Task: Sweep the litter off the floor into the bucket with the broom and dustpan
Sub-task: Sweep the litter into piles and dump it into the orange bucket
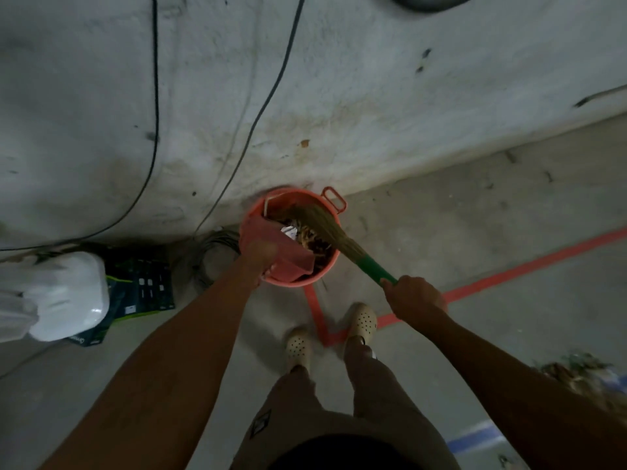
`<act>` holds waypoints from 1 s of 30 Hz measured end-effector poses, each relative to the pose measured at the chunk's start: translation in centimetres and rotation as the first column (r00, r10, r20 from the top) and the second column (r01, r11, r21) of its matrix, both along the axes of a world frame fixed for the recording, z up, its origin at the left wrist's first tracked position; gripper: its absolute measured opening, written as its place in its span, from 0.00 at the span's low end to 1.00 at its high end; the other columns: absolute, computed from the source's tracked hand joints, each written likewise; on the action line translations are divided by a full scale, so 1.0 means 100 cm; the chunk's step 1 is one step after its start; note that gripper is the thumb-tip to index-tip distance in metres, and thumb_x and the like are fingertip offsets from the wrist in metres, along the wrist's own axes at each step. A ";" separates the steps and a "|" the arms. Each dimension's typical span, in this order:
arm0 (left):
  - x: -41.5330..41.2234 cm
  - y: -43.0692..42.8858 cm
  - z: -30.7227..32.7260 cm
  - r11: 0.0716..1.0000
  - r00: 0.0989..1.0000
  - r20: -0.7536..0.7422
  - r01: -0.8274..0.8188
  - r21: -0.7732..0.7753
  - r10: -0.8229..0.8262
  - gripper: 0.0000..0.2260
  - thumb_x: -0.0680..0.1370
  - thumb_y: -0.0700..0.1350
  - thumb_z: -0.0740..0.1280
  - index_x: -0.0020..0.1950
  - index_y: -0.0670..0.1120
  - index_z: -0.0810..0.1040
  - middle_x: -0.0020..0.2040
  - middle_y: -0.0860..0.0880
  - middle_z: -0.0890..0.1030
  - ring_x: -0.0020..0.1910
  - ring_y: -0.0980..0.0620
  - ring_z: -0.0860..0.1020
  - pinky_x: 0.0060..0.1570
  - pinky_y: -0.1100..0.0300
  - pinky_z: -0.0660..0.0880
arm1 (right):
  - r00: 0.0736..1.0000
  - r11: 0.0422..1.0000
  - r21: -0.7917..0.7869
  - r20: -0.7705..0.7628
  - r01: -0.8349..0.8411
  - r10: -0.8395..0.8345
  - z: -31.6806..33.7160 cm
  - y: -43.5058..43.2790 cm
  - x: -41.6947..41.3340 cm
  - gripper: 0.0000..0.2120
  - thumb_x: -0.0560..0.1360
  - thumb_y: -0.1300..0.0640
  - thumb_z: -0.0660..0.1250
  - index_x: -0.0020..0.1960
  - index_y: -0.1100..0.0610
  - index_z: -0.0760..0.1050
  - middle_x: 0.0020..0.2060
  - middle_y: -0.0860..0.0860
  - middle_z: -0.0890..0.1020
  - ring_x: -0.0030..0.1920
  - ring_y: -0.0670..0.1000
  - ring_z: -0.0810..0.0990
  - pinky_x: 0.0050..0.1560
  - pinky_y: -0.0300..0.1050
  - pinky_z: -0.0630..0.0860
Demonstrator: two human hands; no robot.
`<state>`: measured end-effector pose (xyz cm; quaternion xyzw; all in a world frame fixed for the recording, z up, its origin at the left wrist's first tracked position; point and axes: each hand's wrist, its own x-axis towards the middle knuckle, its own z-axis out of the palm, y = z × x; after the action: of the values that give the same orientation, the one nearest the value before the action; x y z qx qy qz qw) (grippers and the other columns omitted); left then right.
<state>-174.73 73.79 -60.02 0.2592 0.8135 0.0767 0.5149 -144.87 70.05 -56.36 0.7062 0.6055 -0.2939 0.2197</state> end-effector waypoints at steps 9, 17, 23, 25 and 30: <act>-0.045 -0.044 -0.001 0.997 0.994 0.075 0.073 0.031 -0.075 0.12 0.79 0.39 0.59 0.37 0.39 0.73 0.25 0.43 0.71 0.20 0.49 0.67 0.27 0.63 0.64 | 0.997 0.998 0.059 0.076 -0.009 0.004 0.045 -0.062 -0.017 0.24 0.84 0.40 0.50 0.51 0.58 0.74 0.41 0.55 0.79 0.40 0.54 0.82 0.42 0.49 0.81; -0.060 -0.059 0.005 0.975 0.979 0.049 0.194 0.112 -0.200 0.12 0.79 0.45 0.62 0.37 0.42 0.74 0.26 0.45 0.74 0.22 0.49 0.70 0.24 0.64 0.65 | 0.977 0.972 0.096 0.009 0.212 -0.214 0.062 -0.099 -0.037 0.27 0.82 0.37 0.50 0.48 0.59 0.75 0.38 0.54 0.76 0.42 0.56 0.78 0.42 0.49 0.74; -0.044 -0.060 0.007 0.969 0.979 0.051 0.185 0.163 -0.196 0.13 0.79 0.45 0.63 0.36 0.42 0.73 0.28 0.43 0.72 0.22 0.49 0.67 0.26 0.62 0.64 | 0.845 0.861 0.013 -0.198 0.509 -0.497 0.057 -0.121 -0.043 0.30 0.82 0.36 0.54 0.44 0.62 0.77 0.34 0.58 0.83 0.29 0.55 0.82 0.29 0.45 0.80; -0.038 -0.066 0.001 0.952 0.985 0.020 0.163 0.260 -0.174 0.14 0.81 0.48 0.64 0.38 0.43 0.73 0.30 0.44 0.72 0.26 0.46 0.71 0.28 0.60 0.67 | 0.820 0.840 0.008 -0.222 0.543 -0.528 0.056 -0.132 -0.042 0.29 0.82 0.37 0.54 0.45 0.62 0.77 0.35 0.58 0.83 0.30 0.55 0.82 0.32 0.47 0.81; -0.027 -0.084 -0.044 0.917 0.968 -0.097 0.250 0.310 -0.231 0.27 0.72 0.66 0.63 0.48 0.41 0.78 0.43 0.37 0.82 0.42 0.35 0.81 0.44 0.43 0.80 | 0.735 0.760 0.024 -0.278 0.649 -0.619 0.052 -0.166 -0.026 0.27 0.82 0.36 0.55 0.46 0.59 0.77 0.35 0.57 0.83 0.33 0.57 0.84 0.34 0.52 0.84</act>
<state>-177.47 65.38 -64.45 0.4394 0.7668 0.1360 0.4478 -147.49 53.45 -51.14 0.8385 0.3673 -0.4022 -0.0155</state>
